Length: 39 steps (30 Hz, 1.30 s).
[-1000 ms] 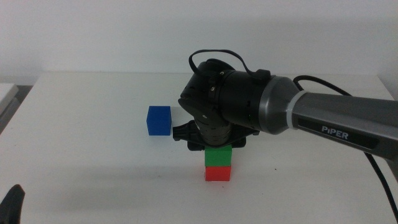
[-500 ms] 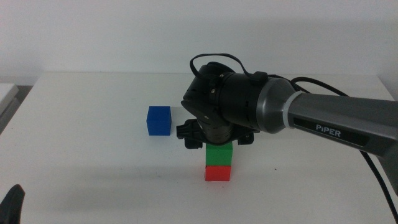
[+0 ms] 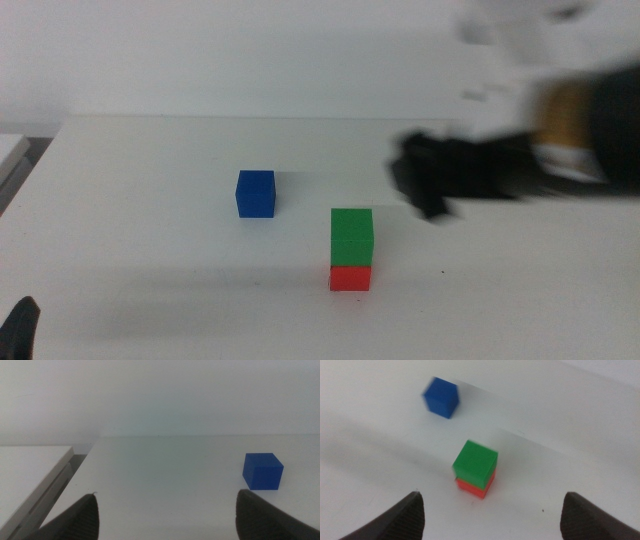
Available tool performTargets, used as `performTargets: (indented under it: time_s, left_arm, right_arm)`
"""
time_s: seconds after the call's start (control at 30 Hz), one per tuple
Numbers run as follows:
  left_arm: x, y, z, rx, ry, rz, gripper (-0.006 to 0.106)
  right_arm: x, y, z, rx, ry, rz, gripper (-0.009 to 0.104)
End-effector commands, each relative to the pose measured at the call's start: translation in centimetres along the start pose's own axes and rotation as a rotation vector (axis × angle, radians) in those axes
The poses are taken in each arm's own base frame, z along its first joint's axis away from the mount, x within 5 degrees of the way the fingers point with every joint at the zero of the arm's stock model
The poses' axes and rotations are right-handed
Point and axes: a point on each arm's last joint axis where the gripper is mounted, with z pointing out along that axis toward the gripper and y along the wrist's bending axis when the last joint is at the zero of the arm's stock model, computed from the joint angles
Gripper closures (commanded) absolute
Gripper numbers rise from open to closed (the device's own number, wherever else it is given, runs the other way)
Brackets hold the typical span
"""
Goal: Stack red cubes first, then green, then blue cubes in a specific spot.
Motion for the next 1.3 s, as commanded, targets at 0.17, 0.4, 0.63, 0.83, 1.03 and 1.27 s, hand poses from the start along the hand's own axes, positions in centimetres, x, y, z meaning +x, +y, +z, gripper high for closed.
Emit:
performTargets:
  time_s: [0.17, 0.4, 0.63, 0.83, 1.03, 1.27]
  left_arm:
    - [-0.1, 0.0, 0.0, 0.001, -0.017, 0.001, 0.007]
    - [-0.1, 0.0, 0.0, 0.001, -0.017, 0.001, 0.007]
    - [-0.1, 0.0, 0.0, 0.001, -0.017, 0.001, 0.007]
    - [-3.0, -0.1, 0.3, 0.001, 0.031, -0.037, 0.007]
    - [-13.0, -1.1, 3.2, 0.041, 0.295, -0.19, 0.007]
    - [-17.6, -2.2, 9.0, 0.077, 0.731, -0.249, 0.007]
  right_arm:
    - [7.2, -6.6, -10.1, -0.169, -0.225, -0.114, 0.002]
    - [8.9, -7.5, -12.3, -0.251, -0.267, -0.166, 0.002]
    - [9.0, -7.6, -12.3, -0.248, -0.261, -0.173, 0.002]
    - [9.0, -7.6, -12.3, -0.247, -0.261, -0.171, 0.002]
    - [9.0, -7.6, -12.3, -0.247, -0.261, -0.171, 0.002]
    - [9.0, -7.6, -12.3, -0.247, -0.261, -0.171, 0.002]
